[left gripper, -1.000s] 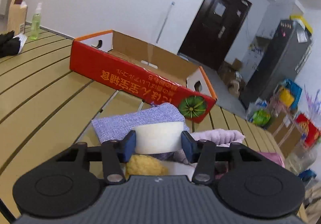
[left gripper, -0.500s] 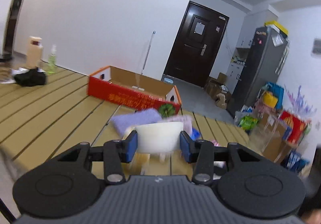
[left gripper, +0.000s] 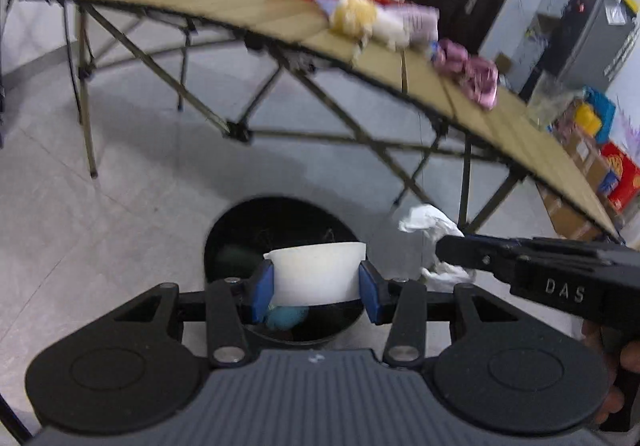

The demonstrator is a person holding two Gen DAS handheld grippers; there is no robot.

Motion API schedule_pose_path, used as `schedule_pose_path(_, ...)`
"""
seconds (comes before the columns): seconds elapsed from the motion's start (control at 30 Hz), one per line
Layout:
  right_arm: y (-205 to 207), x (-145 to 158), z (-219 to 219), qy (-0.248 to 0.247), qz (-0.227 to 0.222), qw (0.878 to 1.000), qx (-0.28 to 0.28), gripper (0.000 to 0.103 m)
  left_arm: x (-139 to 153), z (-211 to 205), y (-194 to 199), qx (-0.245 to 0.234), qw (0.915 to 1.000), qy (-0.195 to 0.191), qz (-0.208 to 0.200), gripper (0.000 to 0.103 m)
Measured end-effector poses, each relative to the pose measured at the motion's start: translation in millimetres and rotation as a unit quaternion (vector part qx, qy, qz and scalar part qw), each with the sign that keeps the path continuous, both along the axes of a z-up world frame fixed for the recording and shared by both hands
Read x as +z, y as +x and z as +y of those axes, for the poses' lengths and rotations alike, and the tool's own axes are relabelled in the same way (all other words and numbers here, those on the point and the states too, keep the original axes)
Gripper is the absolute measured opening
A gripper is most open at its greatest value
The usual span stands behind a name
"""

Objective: Collect trash
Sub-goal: 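Lower both grippers into the black bin and open them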

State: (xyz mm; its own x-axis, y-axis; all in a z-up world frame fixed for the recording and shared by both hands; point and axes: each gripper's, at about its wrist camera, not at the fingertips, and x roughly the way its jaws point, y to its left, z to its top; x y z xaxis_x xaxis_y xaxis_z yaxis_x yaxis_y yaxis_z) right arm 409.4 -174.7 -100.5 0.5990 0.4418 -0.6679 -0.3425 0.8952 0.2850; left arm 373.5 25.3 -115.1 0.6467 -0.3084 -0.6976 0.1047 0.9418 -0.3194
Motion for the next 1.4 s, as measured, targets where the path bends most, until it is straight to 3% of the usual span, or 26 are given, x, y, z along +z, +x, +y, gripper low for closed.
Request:
schedule_pose_path(0.1, 29.8, -28.9, 0.5, 0.027, 0.065, 0.997, -0.026, 0.007, -33.9, -3.5, 37.6, 0.005, 0.9983, -0.017, 0.055, 0.046)
schedule_pose_path(0.23, 68.9, -77.5, 10.7, 0.007, 0.123, 0.991, -0.055, 0.007, -79.1, -10.9, 81.8, -0.001, 0.9950, 0.016, 0.099, 0.046)
schedule_pose_path(0.37, 107.6, -127.4, 25.6, -0.020, 0.176, 0.982, -0.059, 0.007, -119.5, -10.1, 118.1, 0.027, 0.9881, 0.040, 0.146, 0.046)
schedule_pose_path(0.57, 143.9, -166.9, 48.0, -0.049, 0.206, 0.977, -0.041, 0.008, -163.1, -13.0, 145.0, 0.037, 0.9787, 0.111, 0.169, 0.048)
schedule_pose_path(0.63, 149.6, -176.7, 50.5, -0.059, 0.212, 0.975, -0.041, 0.009, -167.1, -18.7, 144.7, 0.033, 0.9759, 0.145, 0.159, 0.049)
schedule_pose_path(0.87, 167.0, -184.6, 49.3, -0.080, 0.217, 0.972, -0.048, 0.008, -169.5, -27.6, 147.5, 0.041, 0.9727, 0.168, 0.155, 0.057)
schedule_pose_path(0.93, 166.7, -178.7, 50.3, -0.095, 0.211, 0.971, -0.053, 0.016, -167.5, -27.7, 150.0, 0.052, 0.9702, 0.176, 0.158, 0.063)
schedule_pose_path(1.0, 165.4, -171.7, 47.8, -0.111, 0.199, 0.972, -0.054, 0.031, -162.9, -23.0, 150.2, 0.055, 0.9712, 0.171, 0.157, 0.065)
schedule_pose_path(1.07, 164.3, -167.4, 44.6, -0.112, 0.193, 0.973, -0.053, 0.037, -159.1, -20.0, 148.8, 0.057, 0.9727, 0.156, 0.163, 0.066)
schedule_pose_path(1.2, 162.2, -162.6, 34.0, -0.091, 0.202, 0.974, -0.051, 0.038, -152.4, -21.3, 141.5, 0.053, 0.9739, 0.151, 0.161, 0.070)
schedule_pose_path(1.23, 160.7, -159.0, 32.7, -0.090, 0.198, 0.975, -0.051, 0.038, -148.7, -22.2, 138.6, 0.051, 0.9739, 0.156, 0.157, 0.075)
schedule_pose_path(1.27, 158.9, -154.3, 31.5, -0.092, 0.192, 0.976, -0.051, 0.049, -144.5, -23.1, 136.2, 0.048, 0.9750, 0.157, 0.150, 0.088)
schedule_pose_path(1.3, 156.5, -149.4, 31.1, -0.088, 0.186, 0.977, -0.045, 0.057, -138.5, -21.8, 133.9, 0.039, 0.9795, 0.145, 0.134, 0.095)
schedule_pose_path(1.4, 148.4, -131.3, 31.2, -0.088, 0.166, 0.982, -0.036, 0.058, -116.2, -24.7, 121.4, 0.031, 0.9822, 0.155, 0.102, 0.096)
